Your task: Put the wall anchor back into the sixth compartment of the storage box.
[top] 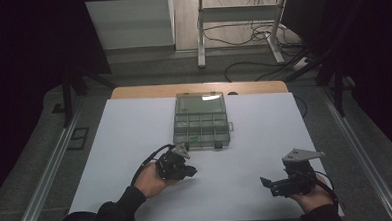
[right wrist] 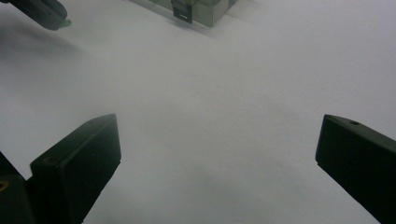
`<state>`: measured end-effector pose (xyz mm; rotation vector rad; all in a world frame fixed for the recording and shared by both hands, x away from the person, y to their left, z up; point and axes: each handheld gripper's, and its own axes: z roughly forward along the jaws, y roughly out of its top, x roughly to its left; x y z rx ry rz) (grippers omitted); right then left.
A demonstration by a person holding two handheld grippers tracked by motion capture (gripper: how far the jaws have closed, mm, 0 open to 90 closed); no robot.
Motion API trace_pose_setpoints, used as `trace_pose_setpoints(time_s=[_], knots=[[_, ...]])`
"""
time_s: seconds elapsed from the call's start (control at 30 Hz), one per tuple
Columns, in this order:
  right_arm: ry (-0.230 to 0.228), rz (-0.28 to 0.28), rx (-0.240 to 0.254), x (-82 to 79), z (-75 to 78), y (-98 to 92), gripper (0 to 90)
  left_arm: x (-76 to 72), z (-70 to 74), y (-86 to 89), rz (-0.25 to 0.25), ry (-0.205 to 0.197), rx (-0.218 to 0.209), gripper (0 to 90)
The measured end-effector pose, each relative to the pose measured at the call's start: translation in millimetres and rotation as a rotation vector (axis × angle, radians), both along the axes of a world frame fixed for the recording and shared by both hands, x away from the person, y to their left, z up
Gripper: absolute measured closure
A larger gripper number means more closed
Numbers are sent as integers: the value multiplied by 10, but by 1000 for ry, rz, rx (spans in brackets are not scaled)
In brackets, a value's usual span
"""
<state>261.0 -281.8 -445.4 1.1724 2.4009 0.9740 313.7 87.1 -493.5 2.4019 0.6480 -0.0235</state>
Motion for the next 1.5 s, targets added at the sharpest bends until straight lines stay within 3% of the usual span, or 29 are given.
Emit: trace_pose_setpoints(time_s=[0.43,0.63,0.9,1.1,1.27,1.5], knots=[[2,2,0,3,-1,0,1,61,72,7,-7,0,14,846],[3,0,1,4,-2,-1,1,108,140,-9,30,-14,-14,845],[-3,-2,4,4,-1,-7,1,232,278,36,76,-33,-41,845],[-3,-2,3,3,-1,-6,1,352,341,88,91,-42,-31,845],[-2,-3,2,4,-1,-8,1,453,407,87,131,-44,-60,845],[0,-2,3,5,-3,-6,1,623,473,86,143,-60,-41,844]])
